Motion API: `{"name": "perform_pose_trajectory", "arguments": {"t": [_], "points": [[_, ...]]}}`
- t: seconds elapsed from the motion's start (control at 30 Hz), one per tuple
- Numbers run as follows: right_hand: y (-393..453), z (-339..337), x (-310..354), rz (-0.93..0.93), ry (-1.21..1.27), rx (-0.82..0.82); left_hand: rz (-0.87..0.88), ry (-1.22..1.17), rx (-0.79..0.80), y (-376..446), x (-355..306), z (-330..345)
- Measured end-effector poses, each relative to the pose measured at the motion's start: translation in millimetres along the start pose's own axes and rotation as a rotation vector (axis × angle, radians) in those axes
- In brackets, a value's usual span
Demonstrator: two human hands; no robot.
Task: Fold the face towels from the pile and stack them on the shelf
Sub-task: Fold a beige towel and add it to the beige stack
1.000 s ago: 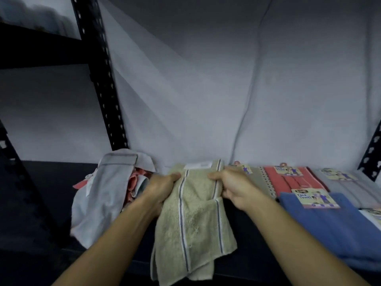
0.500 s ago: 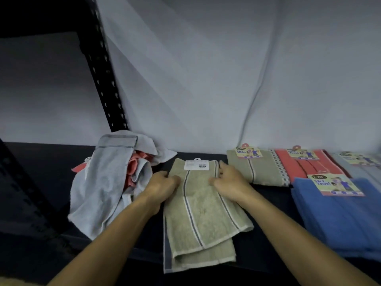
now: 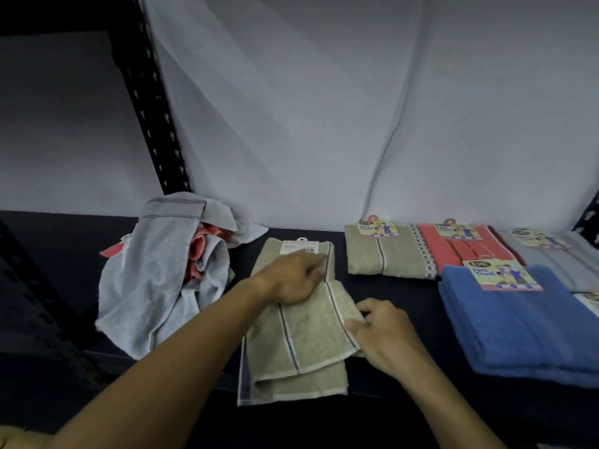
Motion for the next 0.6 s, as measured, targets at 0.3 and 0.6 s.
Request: {"name": "perform_pose_trajectory", "arguments": {"t": [0.3,0.6], "points": [[-28,-7,-35,0.047,0.335,0.04,-0.126,0.169,0.143,29,13,20],[-44,-10,-27,-0.048,-0.232,-0.148,-0.041,0.08,-0.043,-1,0,-1]]}}
Point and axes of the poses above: each hand's wrist, its own y-axis towards the middle knuckle, its own z-axis out of the palm, x = y × z, the point moved 3 cm from there along y, towards the middle knuckle, and after that the axes turned 4 degrees about z, right-handed, at the moved point
